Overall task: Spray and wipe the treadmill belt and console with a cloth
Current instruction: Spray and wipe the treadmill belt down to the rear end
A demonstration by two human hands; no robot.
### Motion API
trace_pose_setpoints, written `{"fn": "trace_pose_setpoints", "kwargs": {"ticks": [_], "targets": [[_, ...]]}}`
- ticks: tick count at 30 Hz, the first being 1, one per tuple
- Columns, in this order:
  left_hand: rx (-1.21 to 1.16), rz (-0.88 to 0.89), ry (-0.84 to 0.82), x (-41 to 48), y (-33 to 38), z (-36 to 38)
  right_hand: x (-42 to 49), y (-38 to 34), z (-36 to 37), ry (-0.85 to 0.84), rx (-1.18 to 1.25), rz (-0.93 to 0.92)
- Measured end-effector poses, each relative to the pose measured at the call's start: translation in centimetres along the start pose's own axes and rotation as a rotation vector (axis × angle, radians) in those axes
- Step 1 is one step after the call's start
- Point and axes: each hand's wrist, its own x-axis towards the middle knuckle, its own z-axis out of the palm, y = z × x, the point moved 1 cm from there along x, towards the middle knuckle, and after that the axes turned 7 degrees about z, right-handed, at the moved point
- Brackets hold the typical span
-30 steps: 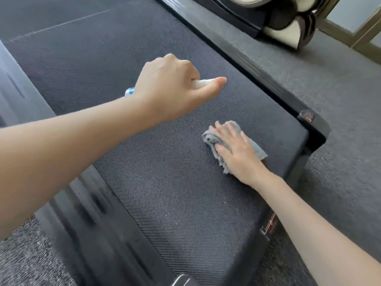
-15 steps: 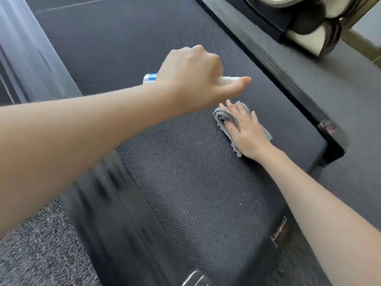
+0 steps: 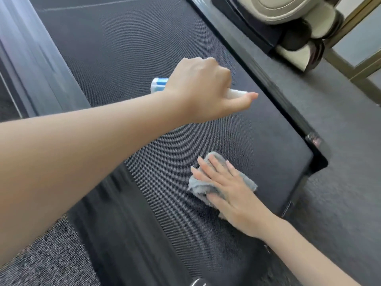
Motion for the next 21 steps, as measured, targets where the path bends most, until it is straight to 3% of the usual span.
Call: {"fn": "trace_pose_setpoints", "kwargs": {"ticks": [3, 8, 10, 12, 17, 21], "targets": [[0.028, 0.009, -0.024, -0.4, 0.0, 0.1, 2.9, 2.7, -1.5, 0.064, -0.011, 0.051], [0.044, 0.043, -0.020, -1.1, -0.4, 0.0, 7.7, 8.2, -4.6, 0.304, -0.006, 0.421], [0.051, 0.062, 0.008, -1.6, -0.3, -0.3, 7.8, 7.3, -4.6, 0.310, -0.030, 0.482], [0.038, 0.077, 0.030, -1.6, -0.6, -0.2, 7.5, 5.1, -3.8, 0.238, 0.007, 0.435], [-0.013, 0.147, 0.076, -2.4, -0.9, -0.4, 3.4, -3.5, 0.4, 0.034, -0.006, -0.019], [-0.013, 0.143, 0.100, -3.4, -1.7, -0.1, 4.9, -3.2, -0.2, 0.009, -0.118, -0.069]]}}
